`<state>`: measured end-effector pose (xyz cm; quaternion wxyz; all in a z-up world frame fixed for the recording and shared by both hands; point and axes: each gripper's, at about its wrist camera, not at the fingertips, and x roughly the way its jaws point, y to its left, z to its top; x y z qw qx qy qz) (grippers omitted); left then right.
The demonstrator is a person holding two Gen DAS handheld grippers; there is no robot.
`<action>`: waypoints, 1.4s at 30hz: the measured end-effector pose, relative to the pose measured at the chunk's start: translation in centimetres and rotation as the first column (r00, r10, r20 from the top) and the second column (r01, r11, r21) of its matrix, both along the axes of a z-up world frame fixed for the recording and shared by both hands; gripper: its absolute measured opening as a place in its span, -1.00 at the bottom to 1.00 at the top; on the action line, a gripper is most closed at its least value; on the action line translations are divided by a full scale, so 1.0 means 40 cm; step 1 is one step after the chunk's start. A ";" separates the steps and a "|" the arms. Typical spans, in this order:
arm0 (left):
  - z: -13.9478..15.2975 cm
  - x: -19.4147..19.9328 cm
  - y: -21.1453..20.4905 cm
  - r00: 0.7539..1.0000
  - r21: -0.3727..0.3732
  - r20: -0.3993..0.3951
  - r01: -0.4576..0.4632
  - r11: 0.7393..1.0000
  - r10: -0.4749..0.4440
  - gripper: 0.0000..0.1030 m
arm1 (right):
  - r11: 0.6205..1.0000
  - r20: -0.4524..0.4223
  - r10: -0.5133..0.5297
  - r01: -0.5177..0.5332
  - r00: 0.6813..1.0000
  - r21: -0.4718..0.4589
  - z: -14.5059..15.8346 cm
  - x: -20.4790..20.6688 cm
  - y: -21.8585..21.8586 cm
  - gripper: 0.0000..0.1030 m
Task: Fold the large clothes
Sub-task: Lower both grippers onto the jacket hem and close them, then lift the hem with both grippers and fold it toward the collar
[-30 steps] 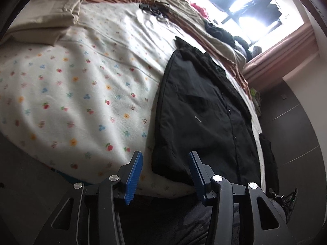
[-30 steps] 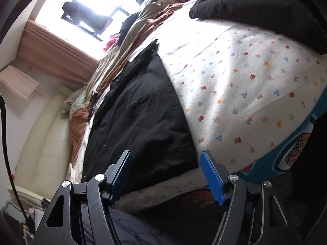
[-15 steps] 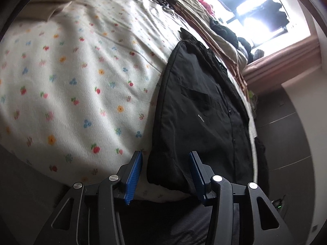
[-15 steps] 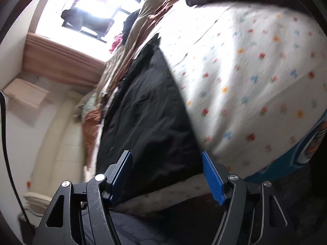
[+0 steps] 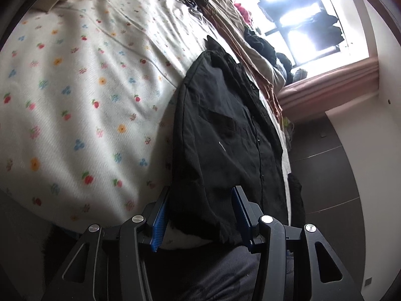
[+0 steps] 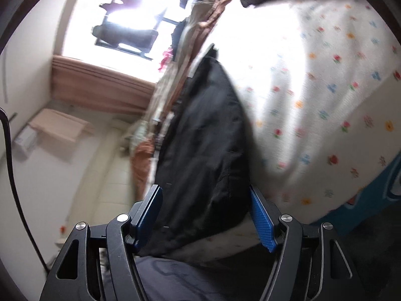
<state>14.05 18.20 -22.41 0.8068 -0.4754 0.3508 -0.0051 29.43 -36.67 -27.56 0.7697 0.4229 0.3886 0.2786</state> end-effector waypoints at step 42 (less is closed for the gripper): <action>0.541 -0.325 -0.050 0.902 0.004 0.414 -0.136 0.991 0.122 -0.84 | 0.999 0.383 -0.015 -0.005 0.924 0.051 0.558 -0.288 0.028 -0.83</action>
